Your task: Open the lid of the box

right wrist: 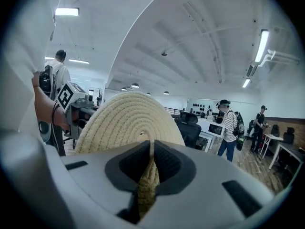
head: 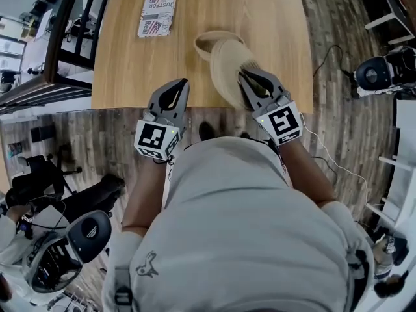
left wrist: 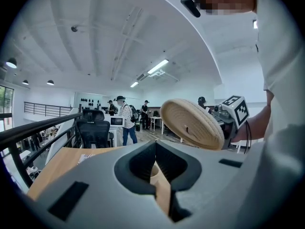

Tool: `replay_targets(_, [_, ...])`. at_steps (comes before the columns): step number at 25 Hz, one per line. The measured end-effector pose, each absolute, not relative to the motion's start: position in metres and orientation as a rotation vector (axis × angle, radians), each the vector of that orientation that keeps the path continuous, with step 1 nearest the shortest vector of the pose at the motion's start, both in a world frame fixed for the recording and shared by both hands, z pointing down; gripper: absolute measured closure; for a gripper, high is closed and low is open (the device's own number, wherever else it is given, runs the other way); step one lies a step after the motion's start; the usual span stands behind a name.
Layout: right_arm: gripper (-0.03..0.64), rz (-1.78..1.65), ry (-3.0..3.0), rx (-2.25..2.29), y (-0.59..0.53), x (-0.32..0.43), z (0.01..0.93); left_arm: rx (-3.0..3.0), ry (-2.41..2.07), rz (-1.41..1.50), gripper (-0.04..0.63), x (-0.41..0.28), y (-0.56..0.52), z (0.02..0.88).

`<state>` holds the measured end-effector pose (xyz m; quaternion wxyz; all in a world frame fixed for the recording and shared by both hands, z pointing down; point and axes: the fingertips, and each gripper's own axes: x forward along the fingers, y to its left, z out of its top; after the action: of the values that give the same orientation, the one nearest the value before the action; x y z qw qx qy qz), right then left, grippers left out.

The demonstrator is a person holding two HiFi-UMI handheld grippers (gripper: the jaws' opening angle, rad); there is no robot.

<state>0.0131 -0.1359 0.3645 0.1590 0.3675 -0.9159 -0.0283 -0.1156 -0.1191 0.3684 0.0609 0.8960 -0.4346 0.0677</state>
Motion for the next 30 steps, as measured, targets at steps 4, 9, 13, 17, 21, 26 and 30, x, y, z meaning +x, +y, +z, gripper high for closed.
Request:
replay_targets(4, [0.583, -0.065, -2.644, 1.024, -0.125, 0.047, 0.364, 2.712, -1.344, 0.224, 0.589, -0.081, -0.108, 0.367])
replay_targets(9, [0.583, -0.051, -2.66, 0.981, -0.11, 0.087, 0.364, 2.674, -1.389, 0.207, 0.589, -0.044, -0.094, 0.364])
replay_targets(13, [0.583, -0.048, -2.682, 0.935, -0.097, 0.115, 0.364, 2.641, -1.438, 0.208, 0.589, -0.017, -0.076, 0.362])
replay_targets(17, [0.583, -0.032, -2.704, 0.884, -0.085, 0.133, 0.368, 2.59, -1.489, 0.213, 0.589, -0.001, -0.056, 0.364])
replay_targets(21, [0.583, -0.007, -2.724, 0.848, -0.072, 0.146, 0.373, 2.558, -1.528, 0.232, 0.589, 0.009, -0.035, 0.365])
replay_targets(26, [0.583, -0.01, -2.748, 0.834, -0.052, 0.154, 0.368, 2.567, -1.524, 0.239, 0.589, 0.018, -0.008, 0.352])
replay_targets(30, [0.583, -0.01, -2.746, 0.848, -0.038, 0.157, 0.365, 2.589, -1.496, 0.248, 0.589, 0.02, 0.005, 0.346])
